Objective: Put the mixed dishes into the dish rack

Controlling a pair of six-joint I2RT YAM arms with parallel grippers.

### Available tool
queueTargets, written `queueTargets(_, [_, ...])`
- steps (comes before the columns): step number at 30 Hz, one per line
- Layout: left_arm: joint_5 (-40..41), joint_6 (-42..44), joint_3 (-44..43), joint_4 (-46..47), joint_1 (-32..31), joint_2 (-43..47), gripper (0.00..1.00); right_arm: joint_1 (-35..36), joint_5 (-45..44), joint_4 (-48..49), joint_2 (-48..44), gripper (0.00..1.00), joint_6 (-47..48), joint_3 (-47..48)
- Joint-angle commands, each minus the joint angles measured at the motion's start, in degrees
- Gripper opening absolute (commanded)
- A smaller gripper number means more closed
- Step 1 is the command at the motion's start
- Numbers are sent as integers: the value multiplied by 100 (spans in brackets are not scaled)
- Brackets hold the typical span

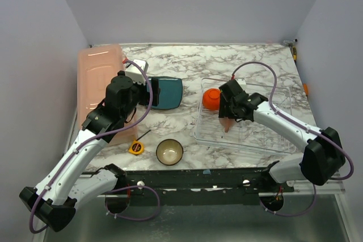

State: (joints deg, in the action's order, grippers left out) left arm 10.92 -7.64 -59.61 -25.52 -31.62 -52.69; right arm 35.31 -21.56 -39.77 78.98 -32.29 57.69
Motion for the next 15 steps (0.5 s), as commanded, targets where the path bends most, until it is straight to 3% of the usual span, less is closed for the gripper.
queueTargets(1, [-101, -3, -113, -23, -20, -48, 88, 35, -311, 305, 94, 0, 138, 218])
queueTargets(10, [-90, 8, -116, -32, -22, -64, 88, 37, -267, 685, 282, 1, 260, 94])
queueTargets(15, [-92, 8, -118, -32, -24, -82, 88, 36, -271, 775, 338, 12, 293, 45])
